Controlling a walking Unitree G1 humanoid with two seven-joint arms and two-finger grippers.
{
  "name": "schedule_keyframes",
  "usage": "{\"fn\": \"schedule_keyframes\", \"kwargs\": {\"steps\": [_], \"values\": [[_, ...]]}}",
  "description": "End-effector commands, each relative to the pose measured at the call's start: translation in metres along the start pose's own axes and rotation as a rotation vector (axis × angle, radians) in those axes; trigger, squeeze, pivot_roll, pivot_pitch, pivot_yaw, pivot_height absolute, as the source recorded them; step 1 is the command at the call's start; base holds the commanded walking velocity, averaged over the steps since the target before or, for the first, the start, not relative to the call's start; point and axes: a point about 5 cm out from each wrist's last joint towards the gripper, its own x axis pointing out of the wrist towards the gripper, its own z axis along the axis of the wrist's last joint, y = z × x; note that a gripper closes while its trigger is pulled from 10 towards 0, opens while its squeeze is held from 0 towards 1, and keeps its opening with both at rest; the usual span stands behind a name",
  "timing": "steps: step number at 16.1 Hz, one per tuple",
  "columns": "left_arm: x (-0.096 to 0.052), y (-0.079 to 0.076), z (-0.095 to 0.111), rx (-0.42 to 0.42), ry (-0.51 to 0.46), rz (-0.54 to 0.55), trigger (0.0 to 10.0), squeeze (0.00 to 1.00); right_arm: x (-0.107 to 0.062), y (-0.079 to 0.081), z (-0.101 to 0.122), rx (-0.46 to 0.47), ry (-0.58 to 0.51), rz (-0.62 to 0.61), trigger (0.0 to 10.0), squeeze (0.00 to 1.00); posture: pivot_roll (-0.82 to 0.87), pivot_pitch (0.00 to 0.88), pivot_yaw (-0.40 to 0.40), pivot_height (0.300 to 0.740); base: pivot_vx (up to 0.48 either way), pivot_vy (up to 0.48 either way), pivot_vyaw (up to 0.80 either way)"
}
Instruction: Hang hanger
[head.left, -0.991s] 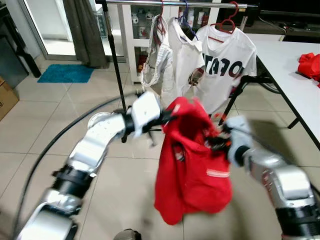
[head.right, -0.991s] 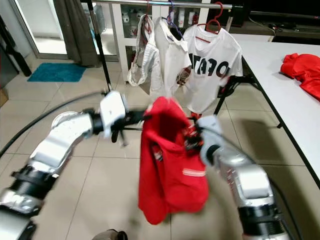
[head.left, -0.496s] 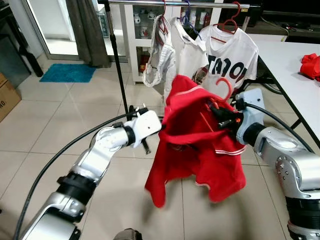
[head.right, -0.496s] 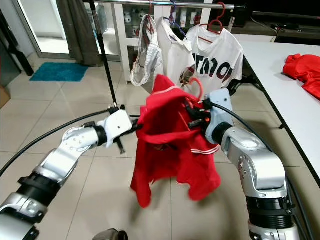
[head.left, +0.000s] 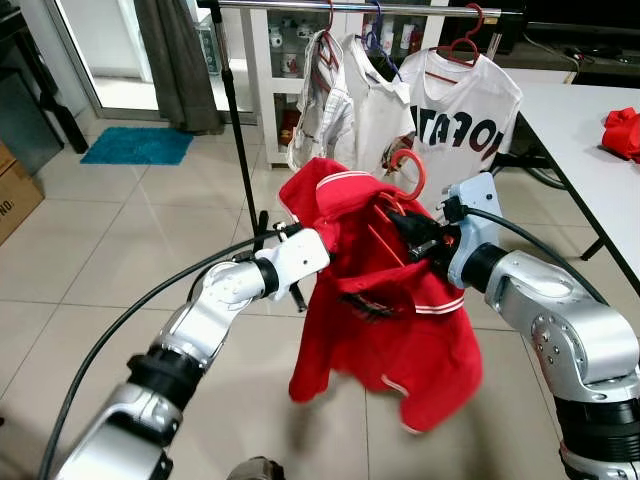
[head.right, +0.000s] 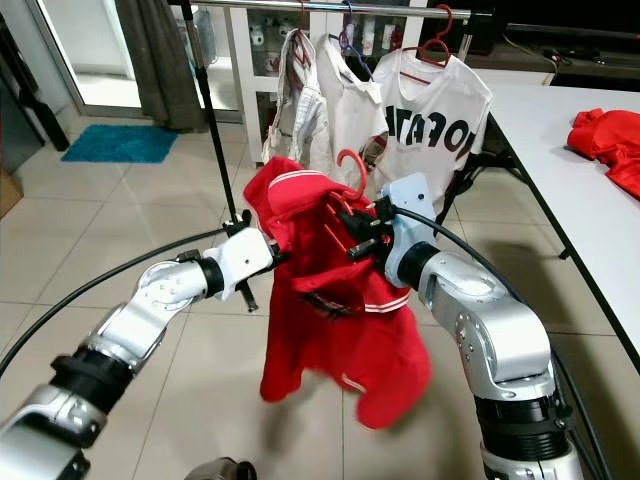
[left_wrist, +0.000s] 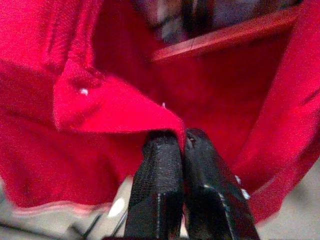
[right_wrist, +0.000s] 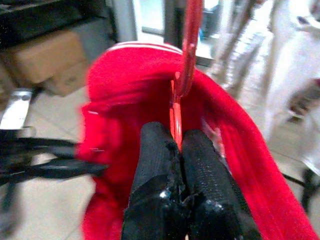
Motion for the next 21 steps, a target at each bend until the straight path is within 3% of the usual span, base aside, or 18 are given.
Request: {"fn": "schedule_keyframes", "kwargs": {"steps": [1,2,5,6,8,9,10,11,12,14,15,18,21], "values": [[-0.004,0.002,0.008,-0.016,-0.045,-0.025,10.0,1.0,-0.001,-0.014,0.003,-0.001,-0.004,-0.1,10.0,0.0,-0.08,0.0,0.032,0.74,0.0,0.0,0.0],[-0.008,-0.001,0.007,-0.014,-0.052,-0.047,10.0,1.0,-0.002,-0.02,-0.001,-0.019,0.018,-0.151,10.0,0.0,-0.07,0.0,0.031,0.74,0.0,0.0,0.0],[-0.022,-0.006,0.011,-0.102,-0.124,-0.077,10.0,1.0,-0.002,-0.018,-0.003,0.031,-0.025,-0.129,10.0,0.0,-0.07,0.0,0.033,0.74,0.0,0.0,0.0],[-0.027,-0.001,0.013,-0.143,-0.155,-0.017,10.0,1.0,-0.001,-0.017,-0.004,0.046,-0.049,-0.149,10.0,0.0,-0.07,0.0,0.034,0.74,0.0,0.0,0.0],[-0.04,0.018,0.011,-0.234,-0.177,0.215,10.0,1.0,0.0,-0.02,-0.005,0.068,-0.138,-0.24,10.0,0.0,-0.06,0.0,0.039,0.74,0.0,0.0,0.0],[-0.051,0.029,0.006,-0.329,-0.162,0.384,10.0,0.53,0.0,-0.023,-0.014,0.081,-0.129,-0.297,10.0,0.0,-0.06,0.0,0.041,0.74,0.0,0.0,0.0],[-0.062,0.034,0.003,-0.392,-0.169,0.48,10.0,0.1,-0.002,-0.028,-0.025,0.084,-0.113,-0.372,10.0,0.0,-0.06,0.0,0.041,0.74,0.0,0.0,0.0],[-0.067,0.035,0.0,-0.4,-0.138,0.525,10.0,0.0,-0.004,-0.03,-0.03,0.103,-0.11,-0.403,10.0,0.0,-0.06,0.0,0.041,0.74,0.0,0.0,0.0],[-0.074,0.033,-0.005,-0.404,-0.104,0.566,10.0,0.0,-0.006,-0.03,-0.036,0.119,-0.111,-0.42,10.0,0.0,-0.04,0.0,0.037,0.74,0.0,0.0,0.0],[-0.079,0.019,-0.004,-0.426,-0.122,0.56,10.0,0.0,-0.005,-0.021,-0.045,-0.002,-0.07,-0.417,10.0,0.0,-0.03,0.0,0.037,0.74,0.0,0.0,0.0],[-0.077,0.015,-0.002,-0.431,-0.108,0.558,10.0,0.0,-0.002,-0.014,-0.047,-0.018,-0.072,-0.37,10.0,0.0,-0.03,0.0,0.034,0.74,0.0,0.0,0.8],[-0.071,0.012,-0.001,-0.411,-0.068,0.567,10.0,0.0,0.008,0.0,-0.045,0.003,-0.115,-0.295,10.0,0.0,-0.02,0.0,0.029,0.74,0.109,0.0,0.8],[-0.069,0.015,0.0,-0.379,-0.046,0.582,10.0,0.0,0.014,0.0,-0.045,0.017,-0.119,-0.291,10.0,0.0,-0.02,0.0,0.024,0.74,0.346,0.0,0.8]]}}
